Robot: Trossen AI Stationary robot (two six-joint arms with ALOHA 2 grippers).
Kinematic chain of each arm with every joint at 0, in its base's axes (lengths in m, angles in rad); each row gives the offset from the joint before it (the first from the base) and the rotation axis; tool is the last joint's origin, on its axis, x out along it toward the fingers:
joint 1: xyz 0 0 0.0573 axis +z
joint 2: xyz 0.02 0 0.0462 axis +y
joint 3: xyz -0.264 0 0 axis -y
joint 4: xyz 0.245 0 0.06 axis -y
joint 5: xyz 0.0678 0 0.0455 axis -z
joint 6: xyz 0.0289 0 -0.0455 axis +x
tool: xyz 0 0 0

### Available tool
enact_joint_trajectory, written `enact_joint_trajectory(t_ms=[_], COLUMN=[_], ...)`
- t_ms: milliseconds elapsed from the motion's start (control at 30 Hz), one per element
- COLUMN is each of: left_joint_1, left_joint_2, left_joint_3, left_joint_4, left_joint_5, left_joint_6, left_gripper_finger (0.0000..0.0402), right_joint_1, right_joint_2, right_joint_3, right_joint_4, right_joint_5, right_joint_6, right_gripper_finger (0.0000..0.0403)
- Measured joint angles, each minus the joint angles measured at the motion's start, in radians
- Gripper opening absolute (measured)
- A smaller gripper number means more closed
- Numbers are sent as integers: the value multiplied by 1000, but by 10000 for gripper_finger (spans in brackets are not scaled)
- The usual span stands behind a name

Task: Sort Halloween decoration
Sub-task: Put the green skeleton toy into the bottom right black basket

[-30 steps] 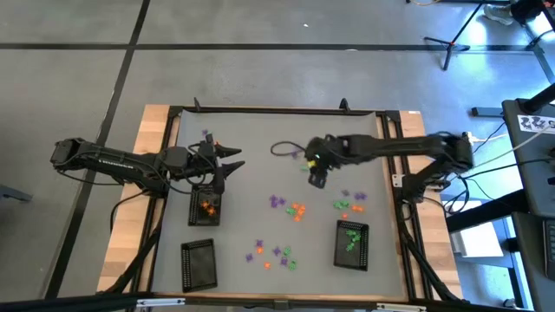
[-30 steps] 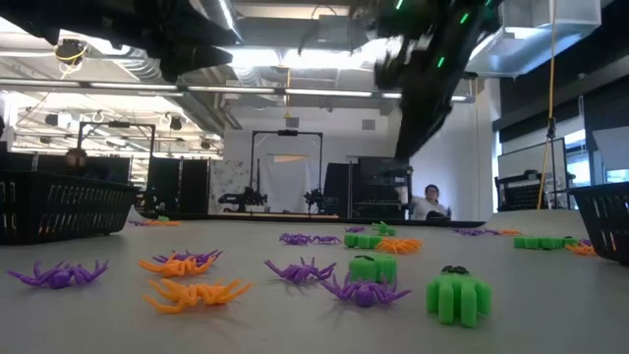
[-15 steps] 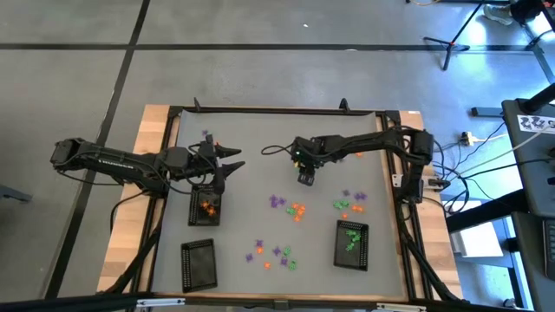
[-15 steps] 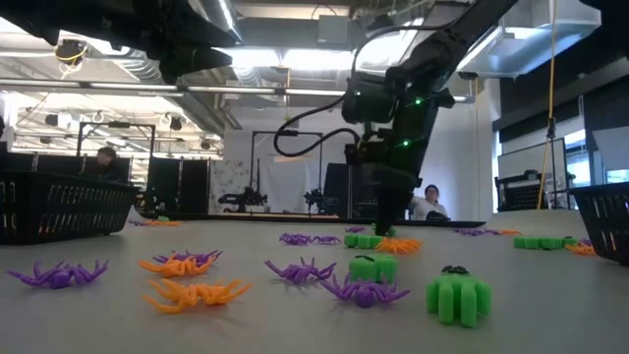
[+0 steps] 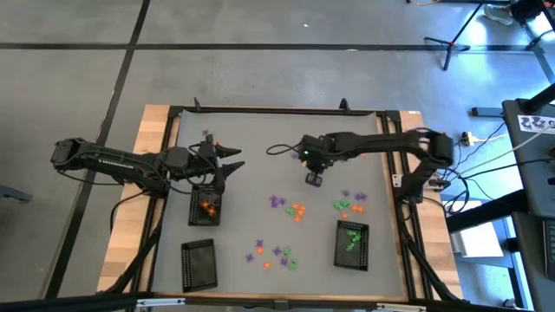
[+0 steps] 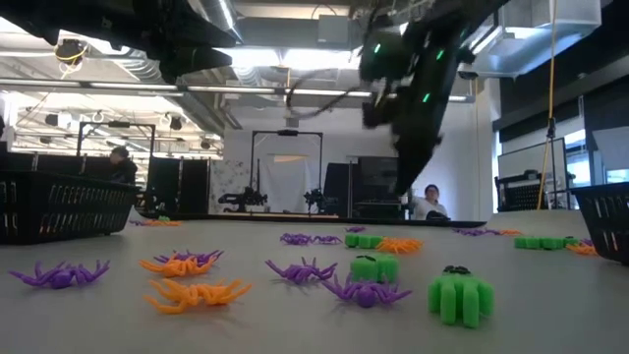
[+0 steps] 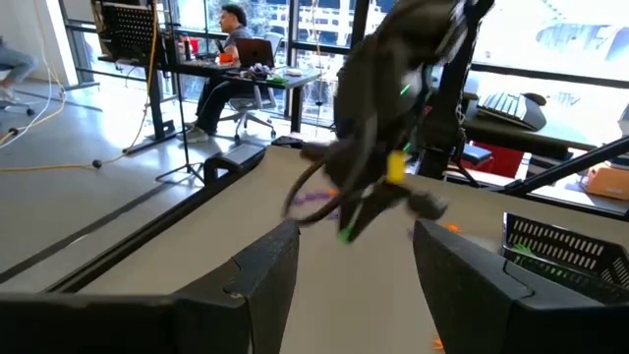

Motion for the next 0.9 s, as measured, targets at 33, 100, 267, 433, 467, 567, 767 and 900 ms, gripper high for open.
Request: enact_joint_trajectory(t_ms=[33, 100, 267, 433, 467, 567, 767, 900], left_joint_1=[0, 0, 0, 0, 0, 0, 0, 0], left_joint_2=[0, 0, 0, 0, 0, 0, 0, 0], left_joint_3=[0, 0, 0, 0, 0, 0, 0, 0], left_joint_4=[0, -5, -26, -30, -30, -30, -33, -33], left_joint_5=[0, 0, -1, -1, -1, -1, -1, -1], left_joint_6=[0, 0, -7, -13, -19, -30, -46, -56], left_gripper_finger=[194, 194, 194, 194, 194, 194, 194, 194], right_joint_1=[14, 51, 209, 451, 502, 662, 911, 1019], right_joint_2=[-33, -112, -306, -435, -450, -462, -435, -403], right_joint_3=[0, 0, 2, 2, 2, 2, 2, 2], right_joint_4=[-33, -89, -210, -249, -248, -249, -249, -250], right_joint_5=[-4, -4, -7, 5, 23, 93, 257, 339], right_joint_6=[19, 64, 243, 465, 503, 618, 790, 864], right_gripper_finger=[53, 55, 22, 23, 31, 57, 72, 65])
